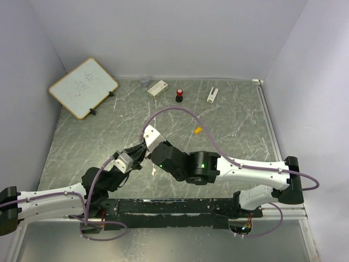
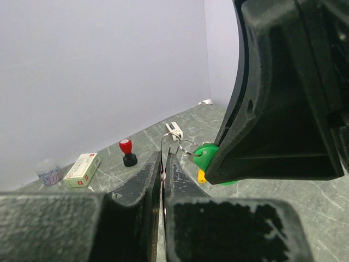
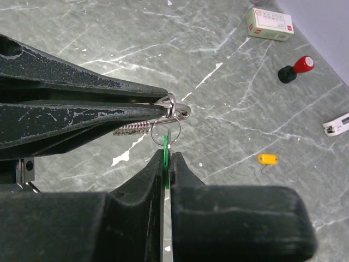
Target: Remove the keys from the keyring
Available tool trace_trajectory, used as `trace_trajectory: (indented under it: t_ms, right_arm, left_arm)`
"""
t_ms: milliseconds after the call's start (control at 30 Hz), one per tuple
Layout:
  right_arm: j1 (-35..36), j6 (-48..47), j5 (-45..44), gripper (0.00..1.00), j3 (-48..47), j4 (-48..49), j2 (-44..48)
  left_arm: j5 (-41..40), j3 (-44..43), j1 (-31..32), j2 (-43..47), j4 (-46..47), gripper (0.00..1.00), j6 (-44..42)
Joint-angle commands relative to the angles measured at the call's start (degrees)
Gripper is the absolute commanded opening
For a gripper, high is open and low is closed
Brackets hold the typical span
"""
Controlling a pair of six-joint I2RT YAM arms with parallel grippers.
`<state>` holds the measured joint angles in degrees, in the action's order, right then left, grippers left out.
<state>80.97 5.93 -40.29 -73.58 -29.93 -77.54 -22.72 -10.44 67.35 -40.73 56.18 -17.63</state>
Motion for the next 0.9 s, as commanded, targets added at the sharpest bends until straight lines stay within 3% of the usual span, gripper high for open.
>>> trace_trajectory:
  t_ms: [0, 267, 533, 867]
  right_arm:
    - [0.17, -1.56, 1.04, 0.0, 3.58, 2.4, 1.8]
    - [-1.83, -4.73, 3.83, 0.0, 3.28, 4.73, 1.18]
    - [-9.2, -5.15, 13.48, 0.0, 7.3, 7.89, 2.8]
    - [-14.19, -5.26, 18.39, 0.0, 11.96, 9.84, 2.98]
  left_arm:
    - [-1.46, -2.53, -0.38, 1.61, 4.17, 0.07, -0.25]
    - [0.48, -3.18, -0.38, 2.28, 2.73, 0.07, 0.09]
    - [1.66, -3.14, -0.34, 3.32, 3.58, 0.07, 0.18]
    - [3.36, -1.96, -0.38, 4.41, 7.76, 0.07, 0.73]
